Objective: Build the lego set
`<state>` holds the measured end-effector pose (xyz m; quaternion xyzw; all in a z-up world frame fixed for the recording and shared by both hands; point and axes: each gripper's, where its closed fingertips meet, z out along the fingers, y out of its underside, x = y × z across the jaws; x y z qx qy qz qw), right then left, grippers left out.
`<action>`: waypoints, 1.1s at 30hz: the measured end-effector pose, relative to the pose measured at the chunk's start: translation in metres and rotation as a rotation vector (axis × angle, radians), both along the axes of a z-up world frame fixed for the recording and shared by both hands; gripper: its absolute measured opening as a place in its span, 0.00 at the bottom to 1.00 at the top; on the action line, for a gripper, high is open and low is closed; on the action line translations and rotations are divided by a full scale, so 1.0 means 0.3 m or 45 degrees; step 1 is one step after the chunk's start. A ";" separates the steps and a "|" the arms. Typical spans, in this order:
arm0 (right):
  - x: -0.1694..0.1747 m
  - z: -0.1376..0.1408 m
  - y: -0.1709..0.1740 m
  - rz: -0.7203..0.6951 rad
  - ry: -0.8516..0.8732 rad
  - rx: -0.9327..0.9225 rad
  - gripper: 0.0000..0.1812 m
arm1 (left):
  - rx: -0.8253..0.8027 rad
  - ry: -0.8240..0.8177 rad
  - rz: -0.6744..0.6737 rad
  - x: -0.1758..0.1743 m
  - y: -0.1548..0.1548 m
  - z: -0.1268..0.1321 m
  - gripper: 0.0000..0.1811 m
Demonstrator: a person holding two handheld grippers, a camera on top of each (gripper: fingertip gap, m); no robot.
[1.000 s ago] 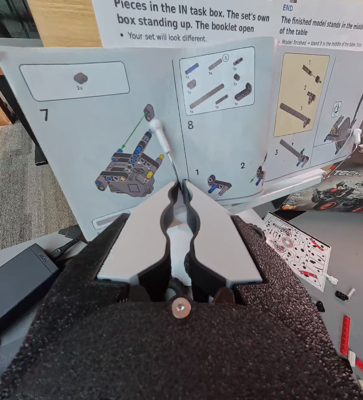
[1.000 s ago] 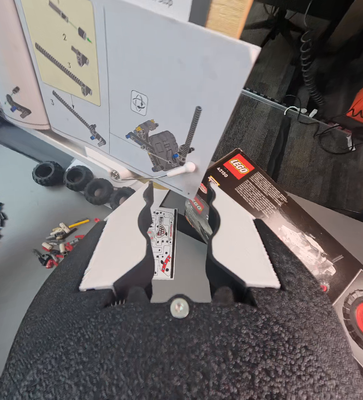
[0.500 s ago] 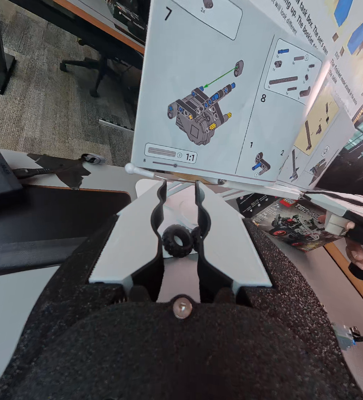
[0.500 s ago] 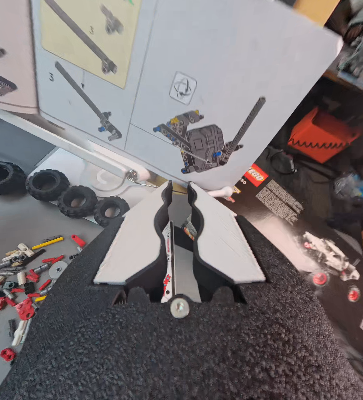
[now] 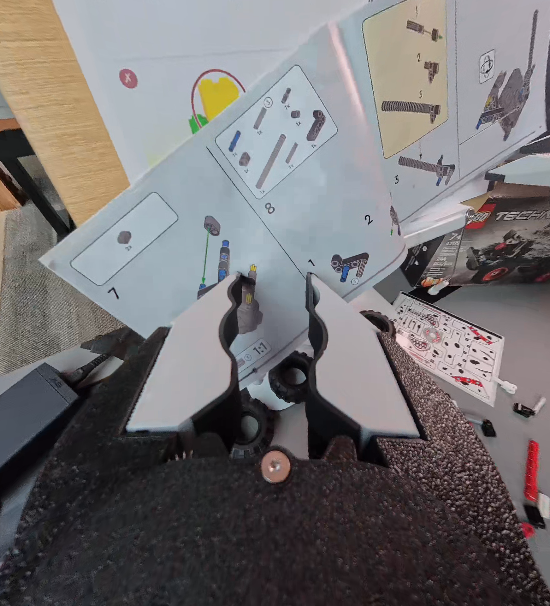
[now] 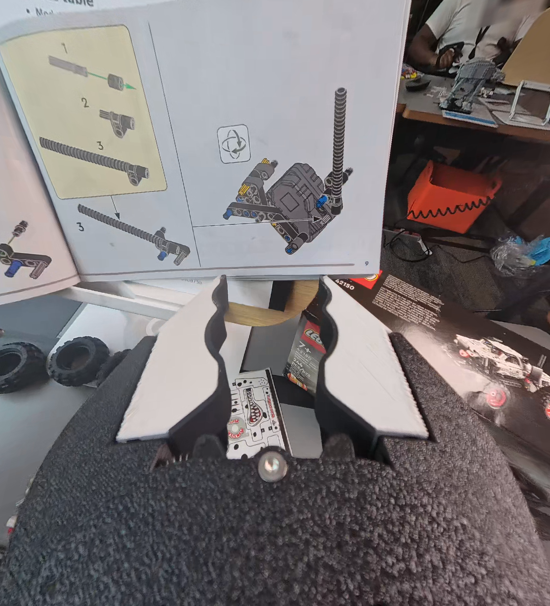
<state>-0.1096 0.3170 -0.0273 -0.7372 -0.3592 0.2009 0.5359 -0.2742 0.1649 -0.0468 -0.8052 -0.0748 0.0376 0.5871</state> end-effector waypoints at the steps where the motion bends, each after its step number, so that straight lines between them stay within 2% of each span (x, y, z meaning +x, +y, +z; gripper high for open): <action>1: 0.008 -0.009 0.001 -0.012 0.000 -0.006 0.30 | 0.014 0.064 0.014 -0.012 0.009 0.002 0.21; 6: 0.105 0.110 0.012 -0.176 0.283 0.106 0.34 | 0.048 0.281 0.067 -0.075 0.032 0.052 0.18; 9: 0.120 0.151 0.027 -0.215 0.340 0.175 0.34 | 0.038 0.396 0.090 -0.097 0.051 0.079 0.17; 14: 0.016 0.087 0.024 -0.102 0.193 0.217 0.40 | -0.002 0.552 0.106 -0.104 0.065 0.100 0.16; 18: -0.041 0.060 0.052 -0.076 0.199 0.195 0.57 | 0.003 0.644 0.127 -0.131 0.053 0.099 0.10; 19: -0.059 0.053 0.049 -0.050 0.211 0.174 0.57 | 0.003 0.668 0.134 -0.141 0.048 0.100 0.10; 22: -0.074 0.047 0.040 -0.045 0.235 0.176 0.54 | 0.010 0.675 0.123 -0.149 0.038 0.096 0.09; 24: -0.067 0.048 0.031 -0.073 0.244 0.200 0.47 | 0.006 0.680 0.118 -0.149 0.034 0.093 0.09; 26: -0.049 0.060 0.017 -0.093 0.248 0.255 0.29 | -0.003 0.674 0.117 -0.148 0.032 0.091 0.09; 27: -0.044 0.065 0.006 -0.085 0.259 0.274 0.23 | -0.006 0.665 0.115 -0.148 0.032 0.090 0.10; 33: 0.003 0.102 -0.064 -0.038 0.361 0.365 0.23 | -0.012 0.589 0.079 -0.138 0.028 0.087 0.13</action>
